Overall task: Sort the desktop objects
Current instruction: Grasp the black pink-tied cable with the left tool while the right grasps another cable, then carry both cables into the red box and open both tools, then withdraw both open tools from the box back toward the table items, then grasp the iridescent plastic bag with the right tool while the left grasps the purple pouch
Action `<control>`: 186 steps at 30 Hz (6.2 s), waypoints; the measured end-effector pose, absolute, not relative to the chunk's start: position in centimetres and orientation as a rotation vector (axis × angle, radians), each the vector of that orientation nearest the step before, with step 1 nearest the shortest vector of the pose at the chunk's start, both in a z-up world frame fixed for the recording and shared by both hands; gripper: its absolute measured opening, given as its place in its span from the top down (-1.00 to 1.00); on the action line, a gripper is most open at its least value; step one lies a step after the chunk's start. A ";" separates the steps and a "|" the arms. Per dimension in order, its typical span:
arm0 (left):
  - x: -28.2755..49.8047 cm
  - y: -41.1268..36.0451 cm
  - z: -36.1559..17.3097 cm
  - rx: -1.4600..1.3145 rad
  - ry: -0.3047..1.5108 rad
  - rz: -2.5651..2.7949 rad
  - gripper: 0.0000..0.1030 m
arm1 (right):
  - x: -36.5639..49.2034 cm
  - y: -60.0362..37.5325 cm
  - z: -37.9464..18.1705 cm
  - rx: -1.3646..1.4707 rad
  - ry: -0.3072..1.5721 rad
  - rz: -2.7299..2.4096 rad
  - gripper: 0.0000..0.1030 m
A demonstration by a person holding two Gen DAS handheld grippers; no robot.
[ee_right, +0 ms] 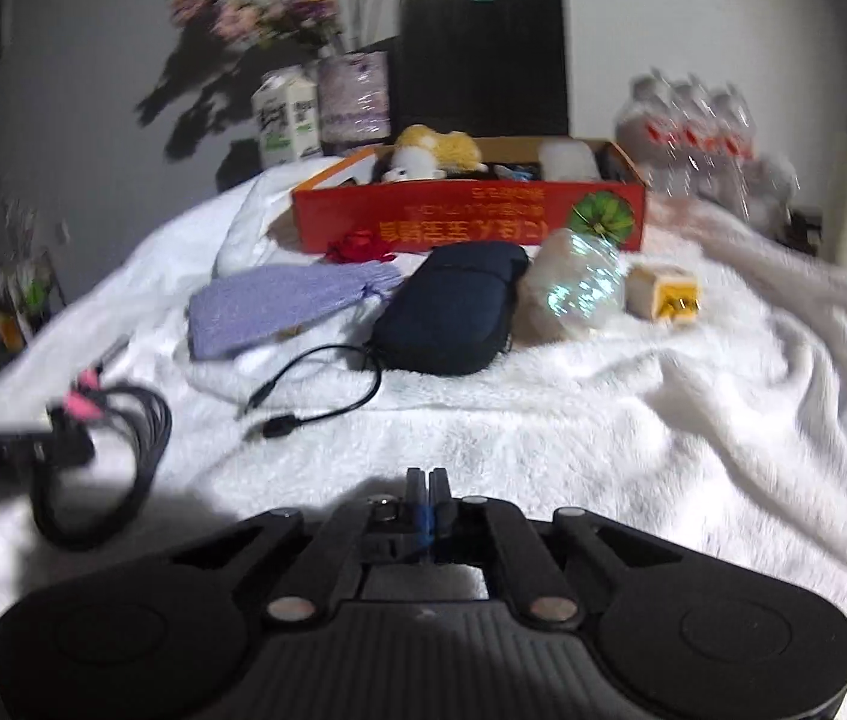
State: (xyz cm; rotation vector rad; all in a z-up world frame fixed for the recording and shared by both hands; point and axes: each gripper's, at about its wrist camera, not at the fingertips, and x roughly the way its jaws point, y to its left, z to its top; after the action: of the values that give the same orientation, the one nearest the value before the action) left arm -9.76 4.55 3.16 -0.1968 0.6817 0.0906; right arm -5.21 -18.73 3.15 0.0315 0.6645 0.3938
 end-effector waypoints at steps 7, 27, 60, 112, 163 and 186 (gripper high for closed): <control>-10.0 4.6 3.1 -0.188 0.684 0.096 0.70 | -1.5 -18.8 1.9 0.401 0.740 0.524 0.39; -9.9 1.7 5.0 -0.162 0.664 0.006 0.69 | -8.2 -21.7 5.8 0.138 0.500 0.381 0.98; 35.2 -0.5 8.2 -0.007 0.870 -0.165 0.49 | 36.5 -13.9 10.9 -0.006 0.715 0.366 0.91; -9.1 0.8 2.7 -0.018 0.577 0.104 -1.00 | -6.9 -22.0 4.6 -0.101 0.502 0.352 -1.00; -4.0 3.6 7.1 -0.185 0.570 0.022 0.92 | 0.1 -22.4 5.5 0.131 0.490 0.357 0.30; -5.7 2.8 14.2 -0.240 0.500 -0.152 0.92 | -7.1 -25.0 9.1 0.095 0.437 0.432 0.30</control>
State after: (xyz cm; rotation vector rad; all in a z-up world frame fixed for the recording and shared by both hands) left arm -5.73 2.81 14.18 -0.2395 0.5005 -0.1520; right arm -7.11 -25.03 9.12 0.0950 0.4372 0.4323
